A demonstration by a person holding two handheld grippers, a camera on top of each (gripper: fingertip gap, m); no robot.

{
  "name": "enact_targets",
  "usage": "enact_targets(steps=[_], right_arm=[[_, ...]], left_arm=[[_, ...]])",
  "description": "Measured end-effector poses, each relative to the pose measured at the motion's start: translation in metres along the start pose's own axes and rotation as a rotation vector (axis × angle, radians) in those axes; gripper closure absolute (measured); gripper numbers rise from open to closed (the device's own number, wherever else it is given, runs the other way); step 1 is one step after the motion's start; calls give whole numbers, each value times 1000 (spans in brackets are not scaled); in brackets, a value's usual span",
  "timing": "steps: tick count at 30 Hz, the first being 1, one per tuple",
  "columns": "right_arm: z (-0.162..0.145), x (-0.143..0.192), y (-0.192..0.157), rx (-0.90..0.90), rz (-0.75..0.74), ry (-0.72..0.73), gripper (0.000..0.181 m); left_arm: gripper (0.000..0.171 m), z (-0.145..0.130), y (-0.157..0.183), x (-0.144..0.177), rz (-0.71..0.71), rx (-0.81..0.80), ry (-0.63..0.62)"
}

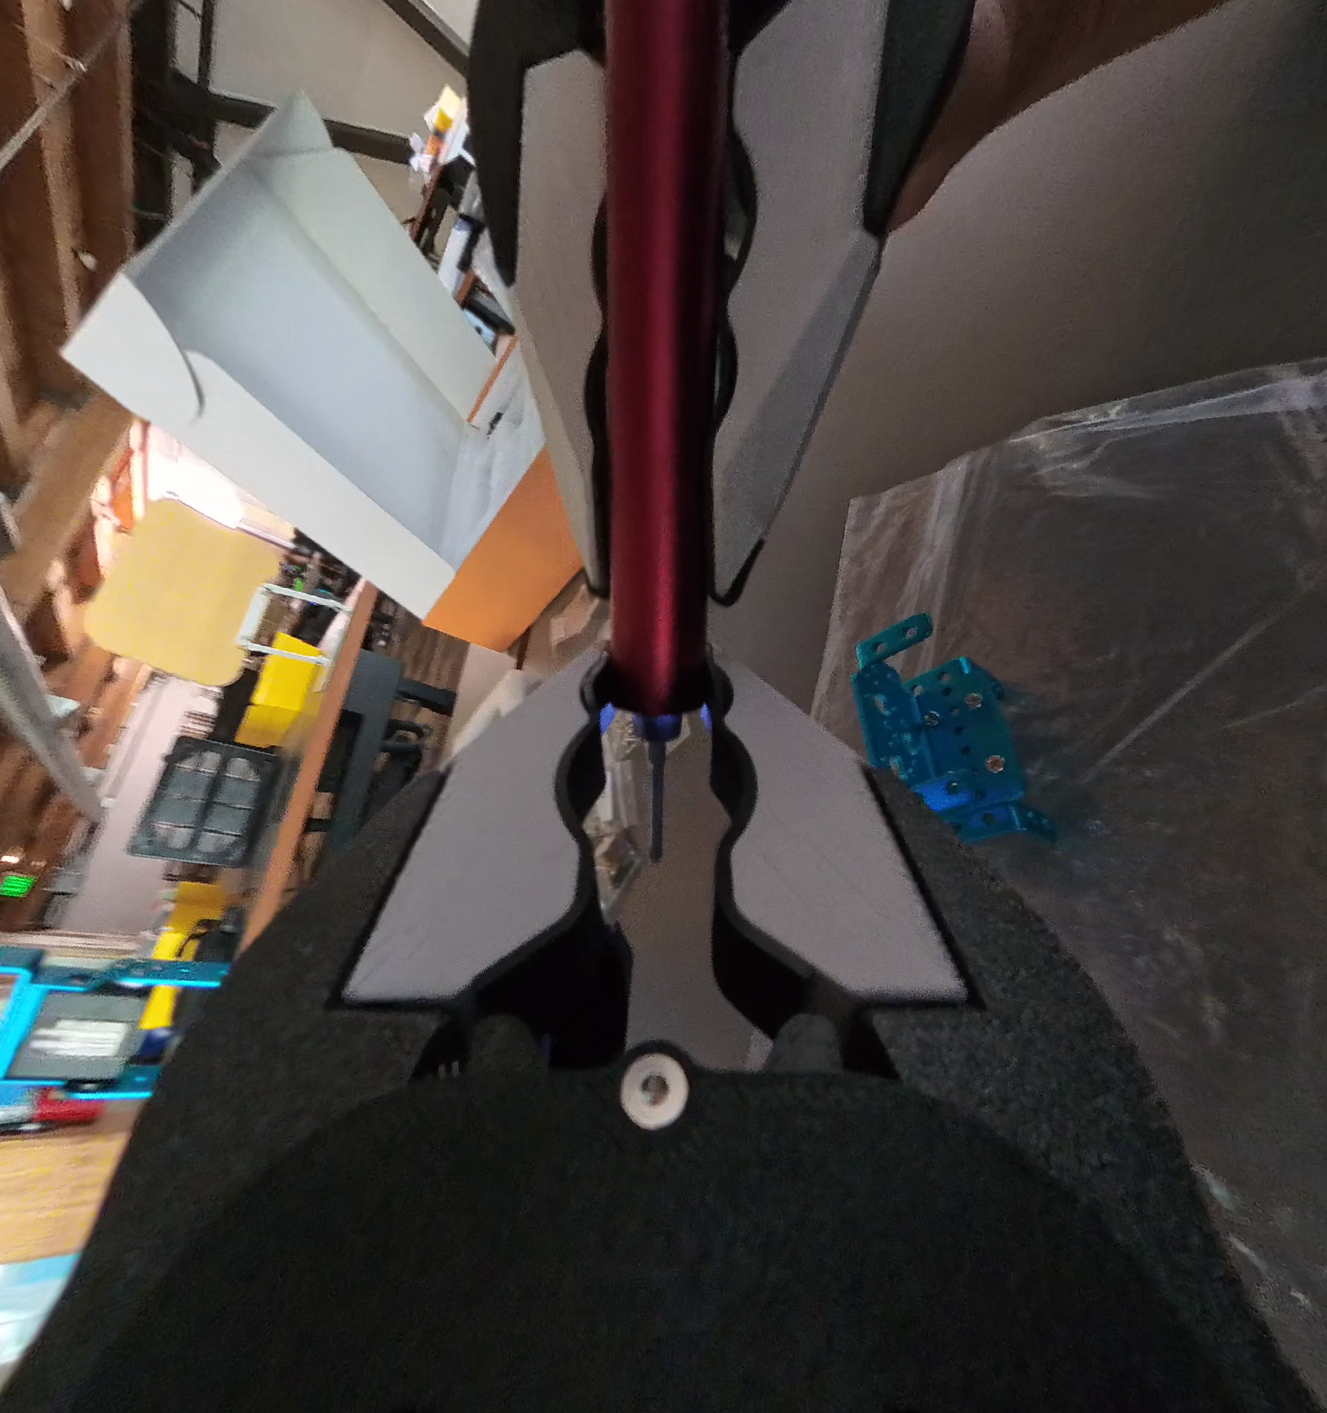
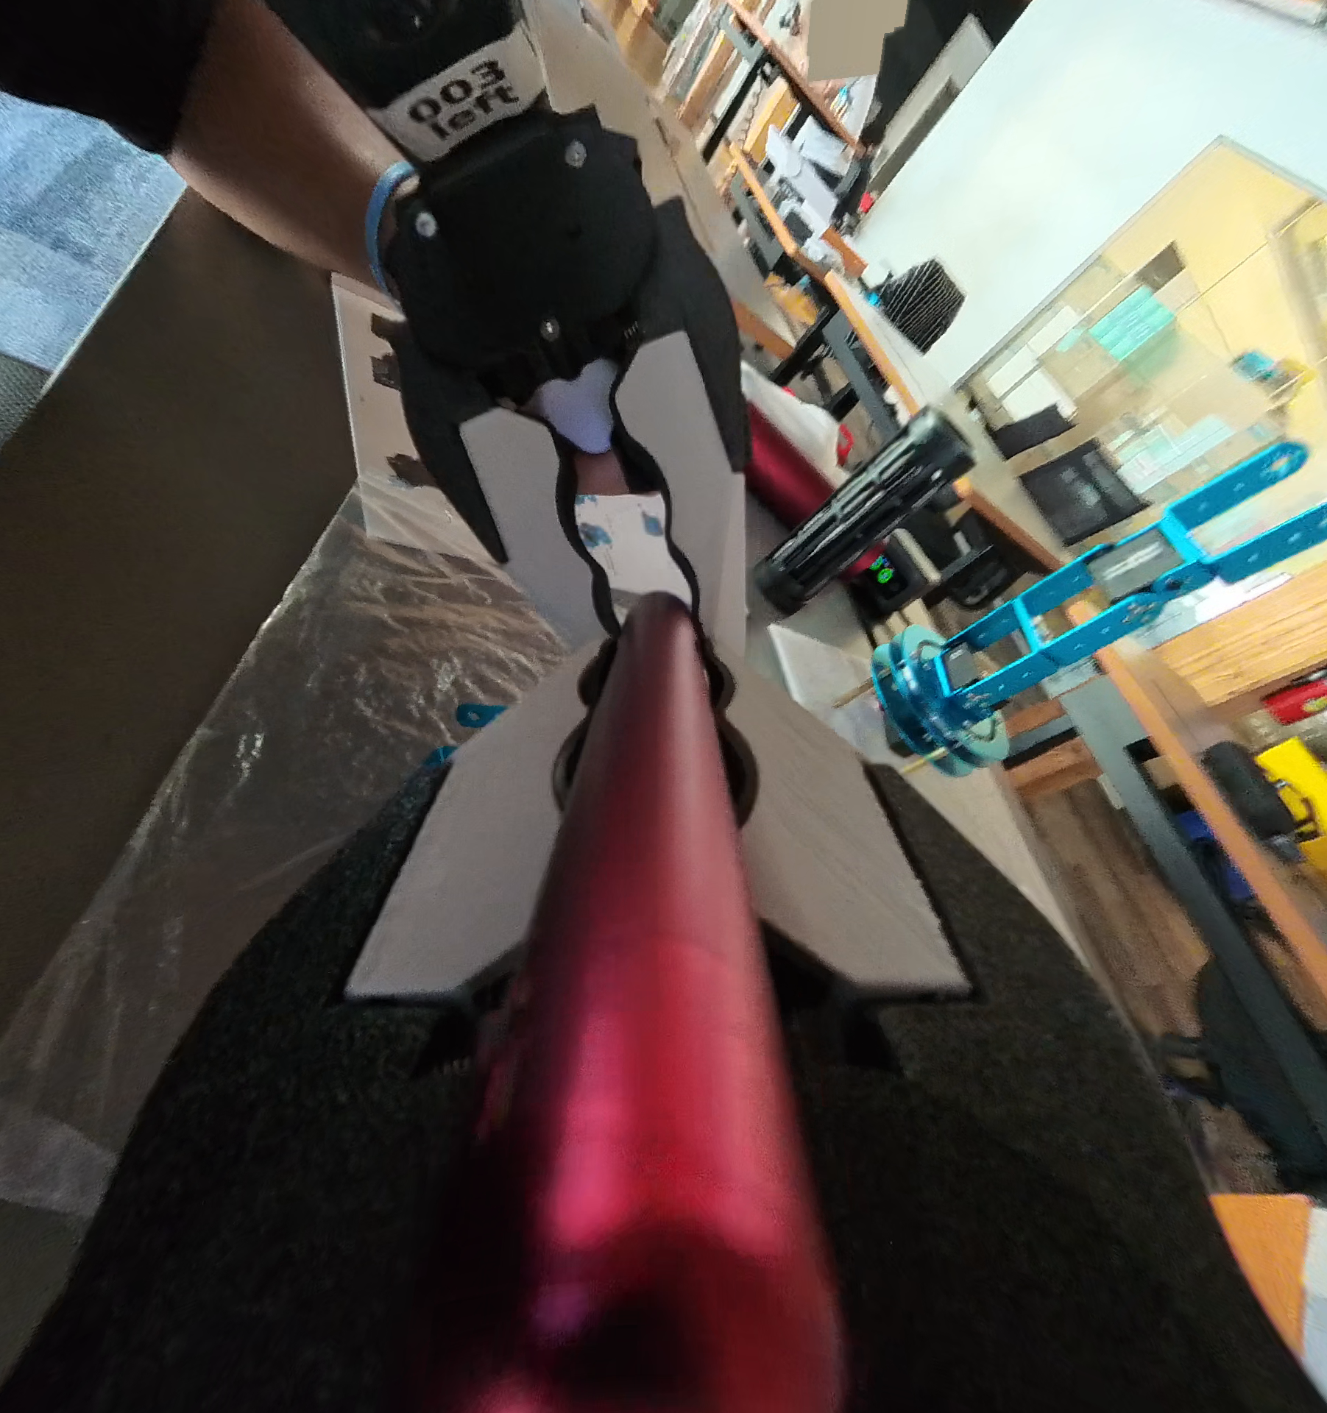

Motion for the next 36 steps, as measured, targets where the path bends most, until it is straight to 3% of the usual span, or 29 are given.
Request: enact_targets(steps=[1, 4, 7, 9, 18, 24, 36], right_arm=[[1, 2, 3, -24, 0, 1, 161], [2, 13, 13, -155, 76, -60, 161], [3, 24, 14, -233, 249, -158, 161], [0, 23, 11, -284, 380, -253, 159], [-6, 13, 0, -225, 667, -518, 159], [-20, 11, -12, -156, 653, -634, 159], [-32, 4, -20, -160, 622, -690, 160]], left_arm=[[147, 0, -1, 3, -3, 44, 12], [116, -6, 2, 23, -101, 291, 19], [104, -12, 14, 40, -262, 666, 74], [105, -18, 24, 38, -310, 777, 88], [115, -29, 66, 4, -343, 730, -29], [136, -39, 82, -10, -324, 688, -127], [139, -39, 84, -12, -291, 681, -115]])
Point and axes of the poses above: each gripper's, where its closed fingertips meet, x back along the fingers, z out of its top, y = z × x across the jaws, the point moved 3 cm from there along x, back along the fingers, and after that the axes turned 11 degrees about y, right-handed, at the moved point
